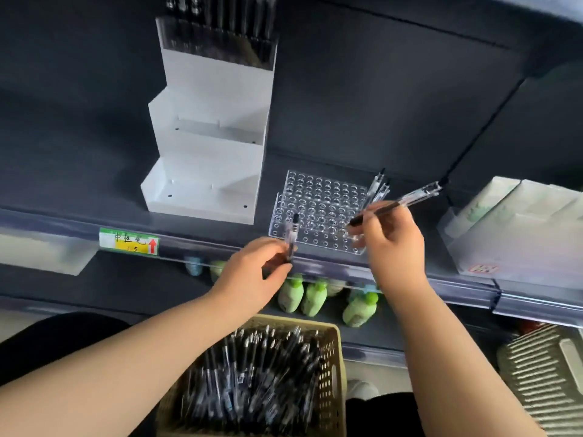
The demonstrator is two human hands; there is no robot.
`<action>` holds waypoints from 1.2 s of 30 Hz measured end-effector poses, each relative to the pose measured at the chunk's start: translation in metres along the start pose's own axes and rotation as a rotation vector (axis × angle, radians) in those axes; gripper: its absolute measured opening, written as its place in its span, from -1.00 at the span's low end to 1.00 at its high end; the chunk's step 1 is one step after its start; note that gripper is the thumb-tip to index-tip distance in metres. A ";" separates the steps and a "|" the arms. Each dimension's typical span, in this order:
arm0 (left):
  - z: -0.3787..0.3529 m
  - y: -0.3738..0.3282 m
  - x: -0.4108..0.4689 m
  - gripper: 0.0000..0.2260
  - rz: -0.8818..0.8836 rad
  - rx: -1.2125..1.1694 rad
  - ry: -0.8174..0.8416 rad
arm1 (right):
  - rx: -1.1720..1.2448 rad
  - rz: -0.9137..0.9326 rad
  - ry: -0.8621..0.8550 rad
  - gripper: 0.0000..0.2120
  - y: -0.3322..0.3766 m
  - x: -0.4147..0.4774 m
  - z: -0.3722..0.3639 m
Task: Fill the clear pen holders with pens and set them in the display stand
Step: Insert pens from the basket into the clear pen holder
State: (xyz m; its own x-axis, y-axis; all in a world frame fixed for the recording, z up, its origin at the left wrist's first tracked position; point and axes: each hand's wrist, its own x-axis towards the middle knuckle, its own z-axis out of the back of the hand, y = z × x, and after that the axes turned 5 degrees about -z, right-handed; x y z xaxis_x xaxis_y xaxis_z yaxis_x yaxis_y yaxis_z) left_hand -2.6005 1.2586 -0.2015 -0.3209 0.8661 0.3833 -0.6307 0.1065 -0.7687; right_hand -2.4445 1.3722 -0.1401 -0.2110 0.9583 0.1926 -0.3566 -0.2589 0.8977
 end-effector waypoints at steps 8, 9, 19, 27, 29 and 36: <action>-0.031 -0.040 0.078 -0.72 0.023 -0.204 -0.072 | -0.493 0.042 -0.072 -0.90 -0.030 0.059 0.022; -0.036 -0.042 0.085 -0.69 0.030 -0.218 -0.079 | -0.532 0.059 -0.058 -0.88 -0.031 0.062 0.020; -0.070 -0.039 0.105 -0.76 0.069 -0.213 -0.052 | -0.683 -0.013 0.133 -0.81 -0.044 0.077 0.009; -0.072 -0.040 0.105 -0.80 0.074 -0.202 -0.067 | -0.705 -0.038 0.181 -0.81 -0.047 0.076 0.004; -0.072 -0.042 0.106 -0.79 0.079 -0.218 -0.068 | -0.713 -0.036 0.191 -0.81 -0.046 0.076 0.004; -0.078 -0.048 0.106 -0.77 0.084 -0.232 -0.066 | -0.648 -0.052 0.193 -0.80 -0.047 0.075 0.006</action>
State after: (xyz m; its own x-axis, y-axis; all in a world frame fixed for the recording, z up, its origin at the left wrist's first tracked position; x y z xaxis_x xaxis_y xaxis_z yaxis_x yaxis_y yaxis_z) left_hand -2.5494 1.3835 -0.1636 -0.4153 0.8437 0.3402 -0.4233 0.1518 -0.8932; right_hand -2.4384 1.4568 -0.1655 -0.3161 0.9484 0.0266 -0.8317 -0.2905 0.4731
